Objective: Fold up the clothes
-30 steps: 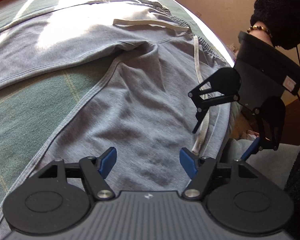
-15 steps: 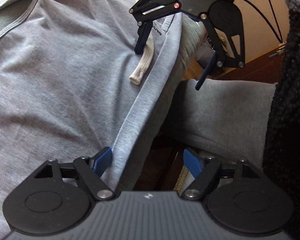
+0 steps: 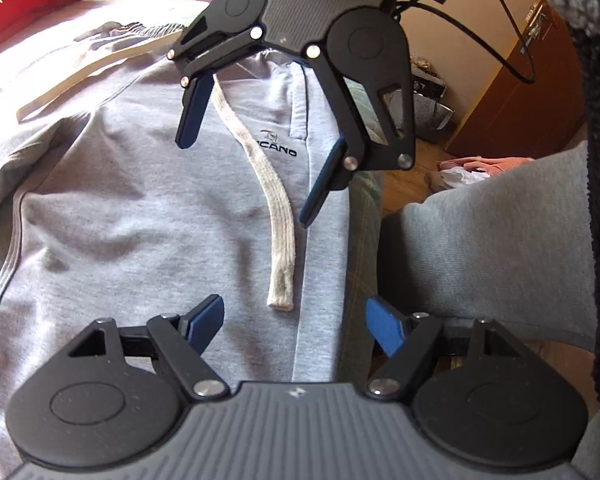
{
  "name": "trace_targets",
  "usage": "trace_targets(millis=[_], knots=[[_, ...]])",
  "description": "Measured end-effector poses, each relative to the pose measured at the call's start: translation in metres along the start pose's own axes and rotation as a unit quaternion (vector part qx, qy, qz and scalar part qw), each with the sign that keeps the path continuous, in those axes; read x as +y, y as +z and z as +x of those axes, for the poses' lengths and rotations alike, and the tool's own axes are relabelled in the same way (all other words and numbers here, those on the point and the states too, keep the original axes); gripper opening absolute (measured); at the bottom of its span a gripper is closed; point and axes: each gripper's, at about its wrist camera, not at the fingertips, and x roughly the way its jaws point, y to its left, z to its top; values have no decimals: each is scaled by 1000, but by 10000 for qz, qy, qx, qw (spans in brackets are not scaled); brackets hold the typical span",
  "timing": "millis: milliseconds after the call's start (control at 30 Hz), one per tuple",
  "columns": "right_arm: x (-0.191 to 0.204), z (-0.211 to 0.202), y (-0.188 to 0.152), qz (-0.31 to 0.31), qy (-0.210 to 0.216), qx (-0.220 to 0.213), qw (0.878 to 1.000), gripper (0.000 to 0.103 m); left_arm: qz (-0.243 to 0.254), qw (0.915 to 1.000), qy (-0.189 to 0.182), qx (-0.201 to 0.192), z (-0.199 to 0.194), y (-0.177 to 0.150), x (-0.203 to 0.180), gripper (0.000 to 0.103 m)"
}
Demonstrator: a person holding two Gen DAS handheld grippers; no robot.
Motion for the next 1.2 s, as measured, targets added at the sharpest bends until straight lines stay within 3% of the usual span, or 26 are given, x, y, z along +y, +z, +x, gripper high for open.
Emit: trace_targets(millis=[233,367,500,633,767,1033,1100,1200], knots=[[18,24,-30,-579,-340,91,9977,103,-142,9989,385,237,15,-5,10,77],[20,20,-41,-298,-389,42,9988,103,194,9979,540,285,19,-15,-10,78],[26,18,-44,-184,-463,90,9987,103,119,9983,457,329,11,-10,-18,77],[28,9,-37,-90,-732,-168,9971,103,303,9953,924,11,-2,-9,-14,77],[18,20,-39,92,-1011,-231,9946,103,289,9924,1190,61,4,-18,-7,77],[31,25,-60,446,-895,-18,9950,103,381,9910,1273,137,0,-47,-32,77],[34,23,-56,282,-883,48,9957,103,368,9911,1274,131,-8,-43,-34,76],[35,15,-44,48,-821,26,9966,103,225,9870,1588,-52,-24,-41,-30,76]])
